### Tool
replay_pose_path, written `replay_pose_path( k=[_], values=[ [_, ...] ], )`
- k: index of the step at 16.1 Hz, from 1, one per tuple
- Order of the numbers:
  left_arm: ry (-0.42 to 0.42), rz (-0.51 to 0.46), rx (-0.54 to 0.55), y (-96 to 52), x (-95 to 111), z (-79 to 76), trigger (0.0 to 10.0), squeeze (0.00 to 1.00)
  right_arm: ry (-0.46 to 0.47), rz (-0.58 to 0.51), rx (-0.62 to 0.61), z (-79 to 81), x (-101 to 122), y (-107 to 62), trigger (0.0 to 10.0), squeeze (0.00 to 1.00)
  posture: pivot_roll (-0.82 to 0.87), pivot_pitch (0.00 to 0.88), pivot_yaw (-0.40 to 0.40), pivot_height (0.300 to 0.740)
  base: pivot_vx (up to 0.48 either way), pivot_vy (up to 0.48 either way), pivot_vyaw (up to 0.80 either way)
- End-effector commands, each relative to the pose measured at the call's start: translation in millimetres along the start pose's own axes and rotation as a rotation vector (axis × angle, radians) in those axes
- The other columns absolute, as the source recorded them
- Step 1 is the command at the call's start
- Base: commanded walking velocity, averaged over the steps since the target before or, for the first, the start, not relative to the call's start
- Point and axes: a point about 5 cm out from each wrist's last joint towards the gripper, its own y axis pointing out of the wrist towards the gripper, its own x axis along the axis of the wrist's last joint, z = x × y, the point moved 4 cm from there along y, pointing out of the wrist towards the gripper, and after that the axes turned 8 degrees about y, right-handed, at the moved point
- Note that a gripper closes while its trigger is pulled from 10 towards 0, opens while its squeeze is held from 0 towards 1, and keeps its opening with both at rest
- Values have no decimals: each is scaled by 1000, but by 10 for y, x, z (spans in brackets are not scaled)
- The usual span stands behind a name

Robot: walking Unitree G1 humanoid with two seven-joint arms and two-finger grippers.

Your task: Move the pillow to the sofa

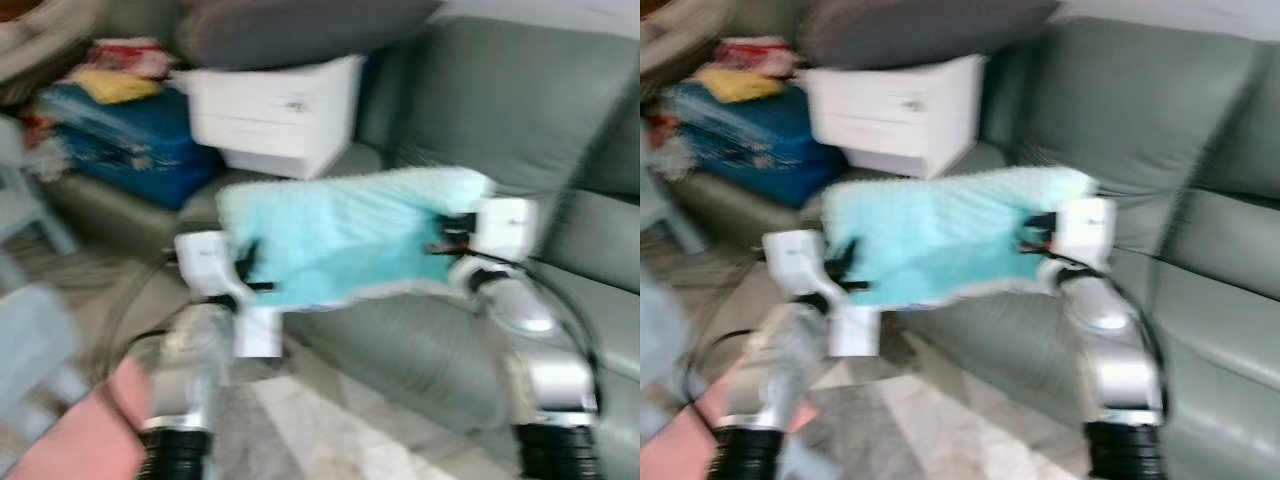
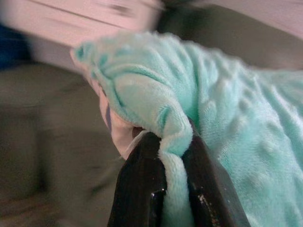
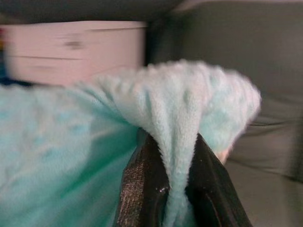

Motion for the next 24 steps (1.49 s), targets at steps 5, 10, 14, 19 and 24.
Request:
replay_pose_path(
  k=[5, 10, 14, 19, 24],
  values=[
    [-23, -3, 67, 17, 63, 152, 10000, 0, 15, -38, 42, 142, 95, 15, 10000, 0, -103, 0, 6, 740, 57, 0, 0],
    [-18, -5, 68, 36, 89, 157, 10000, 0, 14, -35, 45, 149, 92, 20, 10000, 0, -103, 0, 6, 740, 0, 0, 0],
    [-17, -3, 52, 35, 87, 131, 10000, 0, 13, -22, 41, 143, 74, 21, 10000, 0, -104, 0, 5, 740, 0, 0, 0],
    [-17, 0, 45, 35, 78, 126, 10000, 0, 12, -20, 37, 138, 71, 21, 10000, 0, -108, 0, 6, 740, 0, -227, -650],
    [-26, 3, 44, 33, 65, 119, 10000, 0, 15, -20, 36, 130, 74, 17, 10000, 0, -111, 0, 7, 740, 0, -296, -759]
  ],
)
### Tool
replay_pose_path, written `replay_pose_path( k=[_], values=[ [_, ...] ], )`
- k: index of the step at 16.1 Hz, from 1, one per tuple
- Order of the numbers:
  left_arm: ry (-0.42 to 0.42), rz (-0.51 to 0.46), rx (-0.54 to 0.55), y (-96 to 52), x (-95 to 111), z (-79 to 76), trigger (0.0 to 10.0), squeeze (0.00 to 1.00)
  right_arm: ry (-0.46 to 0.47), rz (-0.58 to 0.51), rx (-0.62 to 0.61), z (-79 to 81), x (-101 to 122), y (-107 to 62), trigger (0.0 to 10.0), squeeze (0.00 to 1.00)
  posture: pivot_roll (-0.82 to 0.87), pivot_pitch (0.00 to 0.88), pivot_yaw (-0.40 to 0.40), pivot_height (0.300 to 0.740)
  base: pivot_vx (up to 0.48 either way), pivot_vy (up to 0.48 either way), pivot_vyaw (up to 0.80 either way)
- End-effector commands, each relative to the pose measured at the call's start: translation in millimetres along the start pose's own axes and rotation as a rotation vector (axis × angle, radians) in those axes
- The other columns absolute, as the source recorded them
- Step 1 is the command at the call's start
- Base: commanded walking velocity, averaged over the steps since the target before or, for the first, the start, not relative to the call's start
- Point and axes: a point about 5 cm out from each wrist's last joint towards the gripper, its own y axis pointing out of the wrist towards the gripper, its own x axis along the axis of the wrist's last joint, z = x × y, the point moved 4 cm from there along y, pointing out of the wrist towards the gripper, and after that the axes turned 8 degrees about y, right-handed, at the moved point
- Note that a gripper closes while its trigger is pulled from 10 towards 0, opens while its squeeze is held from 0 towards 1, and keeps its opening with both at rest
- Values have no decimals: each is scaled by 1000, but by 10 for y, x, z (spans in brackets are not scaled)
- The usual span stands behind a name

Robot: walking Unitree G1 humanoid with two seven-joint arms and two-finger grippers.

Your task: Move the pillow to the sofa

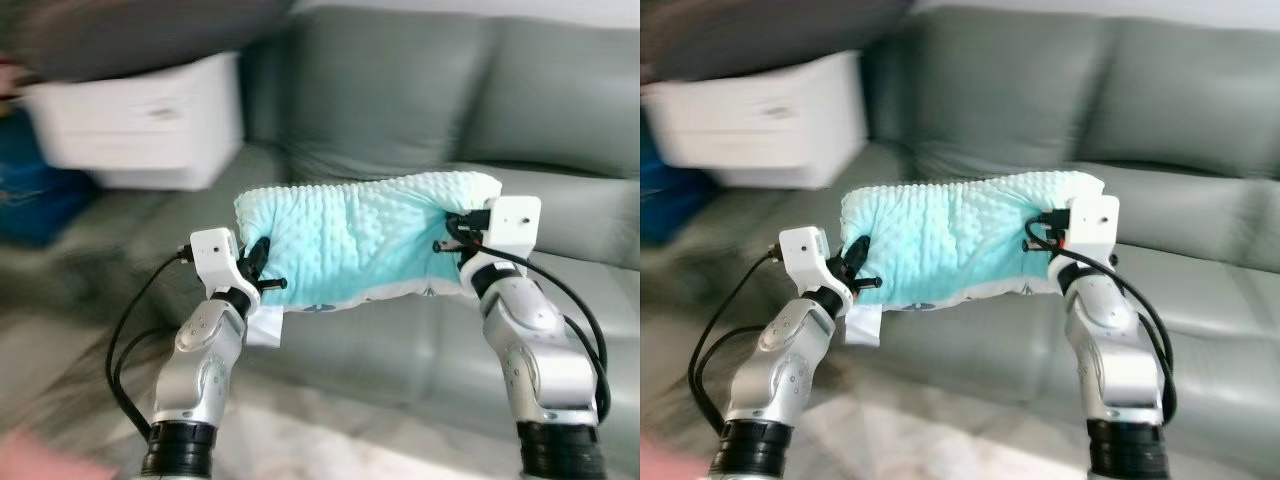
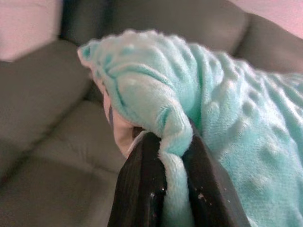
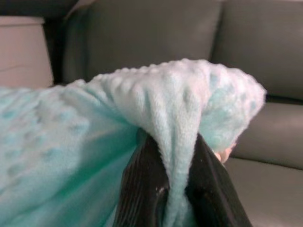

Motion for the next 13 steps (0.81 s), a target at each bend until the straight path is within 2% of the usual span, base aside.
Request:
replay_pose_path(
  k=[1, 3, 13],
  values=[
    [3, -19, -13, 17, 65, -30, 10000, 0, -3, -26, 9, 24, 79, 1, 10000, 0, -111, 0, 7, 740, 0, 0, -475],
    [3, -19, -13, 19, 64, -33, 10000, 0, -1, -26, 10, 21, 81, 1, 10000, 0, -112, 0, 7, 740, 0, 0, 0],
    [-3, -18, -25, 29, 61, -49, 10000, 0, -1, -33, 3, 17, 94, 4, 10000, 0, -115, 0, 14, 740, 0, -444, 0]
  ],
)
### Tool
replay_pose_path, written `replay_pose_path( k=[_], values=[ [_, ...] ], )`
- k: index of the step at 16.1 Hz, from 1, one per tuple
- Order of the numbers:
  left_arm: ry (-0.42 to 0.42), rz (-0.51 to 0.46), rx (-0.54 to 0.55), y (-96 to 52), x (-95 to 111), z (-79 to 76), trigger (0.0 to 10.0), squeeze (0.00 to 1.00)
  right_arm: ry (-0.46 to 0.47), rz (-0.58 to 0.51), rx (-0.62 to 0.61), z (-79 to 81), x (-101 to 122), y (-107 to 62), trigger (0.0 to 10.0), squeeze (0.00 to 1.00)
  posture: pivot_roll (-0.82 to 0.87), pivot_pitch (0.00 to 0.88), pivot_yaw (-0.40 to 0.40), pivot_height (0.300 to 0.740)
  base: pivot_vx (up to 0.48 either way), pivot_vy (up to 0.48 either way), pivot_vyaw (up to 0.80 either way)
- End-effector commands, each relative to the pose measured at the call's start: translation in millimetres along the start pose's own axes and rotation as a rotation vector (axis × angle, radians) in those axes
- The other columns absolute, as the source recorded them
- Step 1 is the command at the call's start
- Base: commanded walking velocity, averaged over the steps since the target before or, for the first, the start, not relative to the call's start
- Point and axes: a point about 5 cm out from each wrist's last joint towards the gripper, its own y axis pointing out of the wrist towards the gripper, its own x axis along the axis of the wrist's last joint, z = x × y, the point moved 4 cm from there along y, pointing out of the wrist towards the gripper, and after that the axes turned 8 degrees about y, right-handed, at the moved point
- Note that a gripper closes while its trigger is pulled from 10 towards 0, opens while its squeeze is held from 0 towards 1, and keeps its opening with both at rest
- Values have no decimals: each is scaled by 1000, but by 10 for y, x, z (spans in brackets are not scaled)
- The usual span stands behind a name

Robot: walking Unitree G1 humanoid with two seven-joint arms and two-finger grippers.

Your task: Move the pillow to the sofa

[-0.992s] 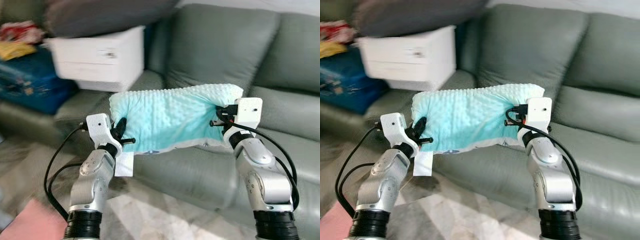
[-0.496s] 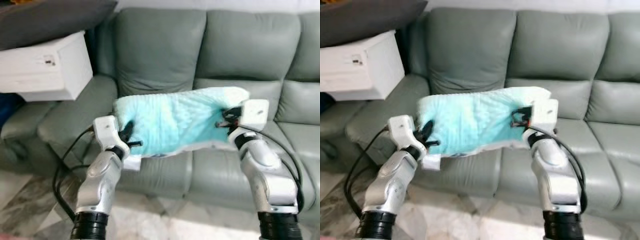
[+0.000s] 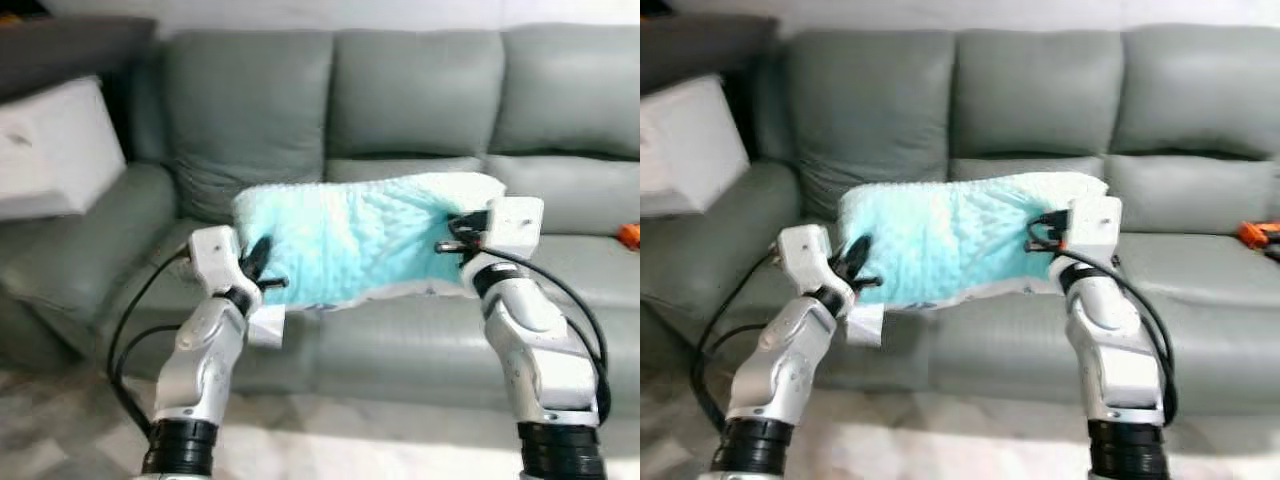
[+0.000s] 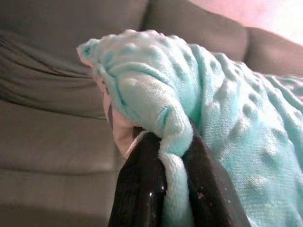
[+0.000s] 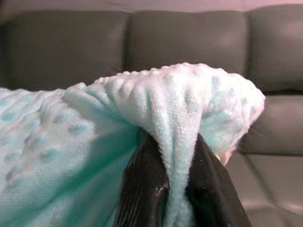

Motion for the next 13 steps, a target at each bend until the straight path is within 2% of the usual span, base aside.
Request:
replay_pose_path(
  k=[1, 4, 13],
  values=[
    [10, -14, -1, 18, 60, 14, 10000, 0, 2, -32, 22, 74, 90, 13, 10000, 0, -115, 0, 15, 740, 0, -480, 0],
    [10, -14, 0, 16, 57, 17, 10000, 0, 3, -32, 20, 69, 85, 5, 10000, 0, -115, 0, 16, 740, 0, -476, 0],
    [-5, -59, -17, 41, 157, 10, 10000, 0, 0, -36, 16, 60, 97, 8, 10000, 0, -118, 0, 19, 740, 0, 0, 0]
  ],
)
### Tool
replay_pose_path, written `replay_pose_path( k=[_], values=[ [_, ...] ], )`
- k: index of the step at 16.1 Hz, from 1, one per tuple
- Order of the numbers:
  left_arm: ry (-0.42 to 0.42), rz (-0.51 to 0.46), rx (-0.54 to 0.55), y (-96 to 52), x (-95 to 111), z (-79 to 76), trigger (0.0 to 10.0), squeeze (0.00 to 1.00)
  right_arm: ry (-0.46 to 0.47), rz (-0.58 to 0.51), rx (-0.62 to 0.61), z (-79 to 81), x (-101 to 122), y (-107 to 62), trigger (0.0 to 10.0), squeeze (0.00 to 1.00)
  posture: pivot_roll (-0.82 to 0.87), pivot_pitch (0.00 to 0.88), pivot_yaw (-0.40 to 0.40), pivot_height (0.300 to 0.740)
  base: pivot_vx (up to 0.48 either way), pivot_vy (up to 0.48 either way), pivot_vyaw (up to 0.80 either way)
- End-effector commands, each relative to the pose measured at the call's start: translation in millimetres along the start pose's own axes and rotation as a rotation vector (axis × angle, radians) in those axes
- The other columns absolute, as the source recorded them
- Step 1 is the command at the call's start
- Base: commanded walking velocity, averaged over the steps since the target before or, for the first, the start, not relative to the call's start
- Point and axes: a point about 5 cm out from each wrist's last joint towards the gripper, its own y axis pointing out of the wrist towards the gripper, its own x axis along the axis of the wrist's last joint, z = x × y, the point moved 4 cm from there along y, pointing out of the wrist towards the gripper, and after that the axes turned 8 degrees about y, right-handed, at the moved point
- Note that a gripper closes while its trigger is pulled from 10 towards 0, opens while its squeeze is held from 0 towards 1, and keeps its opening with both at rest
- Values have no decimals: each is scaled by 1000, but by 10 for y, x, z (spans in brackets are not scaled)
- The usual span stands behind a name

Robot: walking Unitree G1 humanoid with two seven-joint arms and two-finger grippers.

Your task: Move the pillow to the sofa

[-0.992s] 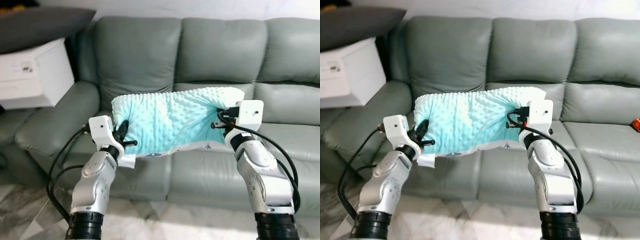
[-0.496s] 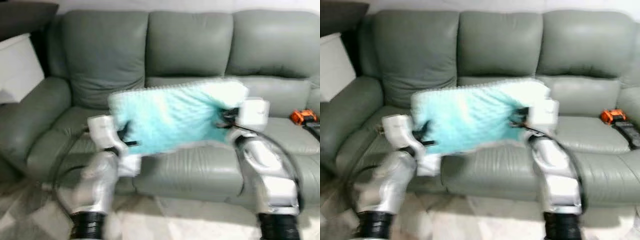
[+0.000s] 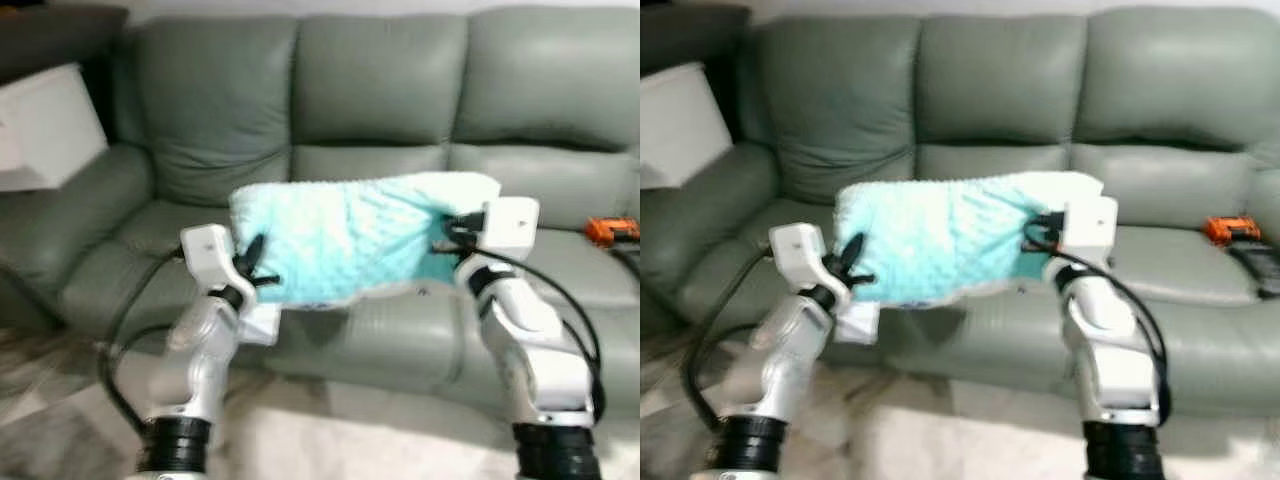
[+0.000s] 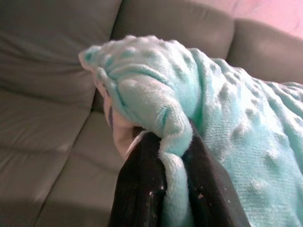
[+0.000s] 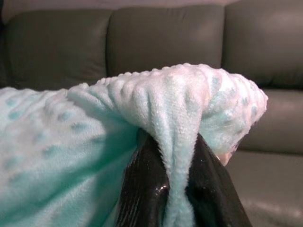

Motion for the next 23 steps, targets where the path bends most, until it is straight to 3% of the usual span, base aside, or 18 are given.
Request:
replay_pose_path(
  k=[1, 6, 11, 14, 17, 21, 23],
  values=[
    [-12, -36, -32, 3, 65, -48, 10000, 0, -2, -22, 0, 9, 64, 5, 10000, 0, -118, 0, 19, 740, 259, 0, 0],
    [-11, -20, -25, 4, 31, -43, 10000, 0, -2, -27, 0, 3, 73, -2, 10000, 0, -124, 0, 21, 740, 342, 337, 0],
    [-20, 20, -52, 3, -55, -104, 10000, 0, -3, -27, 1, 13, 70, -3, 10000, 0, -121, 0, 22, 740, 0, 0, 0],
    [41, 41, -98, 29, -82, -174, 10000, 0, 0, -22, -1, 16, 49, -10, 10000, 0, -120, 0, 22, 740, 0, 0, 0],
    [70, 39, -59, 26, -74, -73, 10000, 0, 1, -15, -4, 13, 41, -9, 10000, 0, -122, 0, 24, 740, 0, 0, -398],
    [102, 35, -94, 14, -71, -76, 10000, 0, -1, -15, -5, 6, 37, -19, 10000, 0, -123, 3, 23, 740, 0, 0, -519],
    [46, 25, -90, 8, -56, -37, 10000, 0, -3, -15, -4, 6, 36, -21, 10000, 0, -123, 3, 23, 740, 0, 0, 0]
  ],
)
